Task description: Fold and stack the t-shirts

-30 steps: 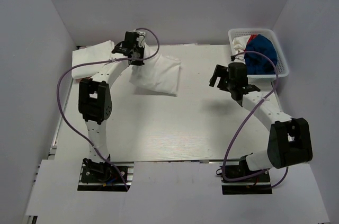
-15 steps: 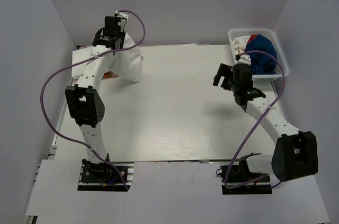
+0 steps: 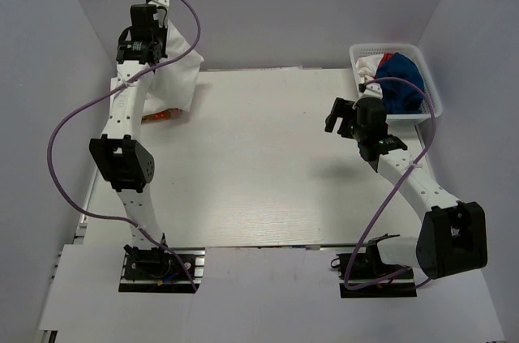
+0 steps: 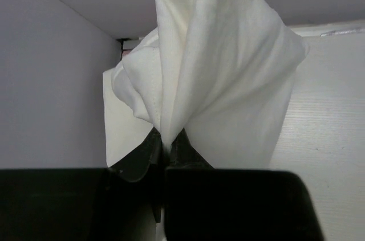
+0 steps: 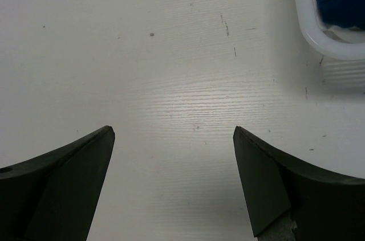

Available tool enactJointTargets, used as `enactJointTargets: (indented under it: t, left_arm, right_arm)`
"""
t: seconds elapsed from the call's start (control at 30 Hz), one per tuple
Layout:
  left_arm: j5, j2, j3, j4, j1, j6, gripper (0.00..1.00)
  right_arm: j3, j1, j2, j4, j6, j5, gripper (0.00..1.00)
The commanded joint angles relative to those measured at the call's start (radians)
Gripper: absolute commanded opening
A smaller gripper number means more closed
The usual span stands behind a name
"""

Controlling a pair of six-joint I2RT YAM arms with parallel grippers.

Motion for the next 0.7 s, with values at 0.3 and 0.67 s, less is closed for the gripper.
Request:
enactJointTargets:
  t: [0.3,0.67]
  left_arm:
    - [0.031,-0.039,0.051,0.047,0.032,-0.046,0.0]
    - [-0.046,0.067,0.122,0.057,0.115,-0.076,0.0]
  right_arm:
    - [-0.014,-0.002,0.02,0.059,-0.005,-0.067,0.9]
    - [0.021,-0.001,0.076,0.038,0.005,-0.067,0.9]
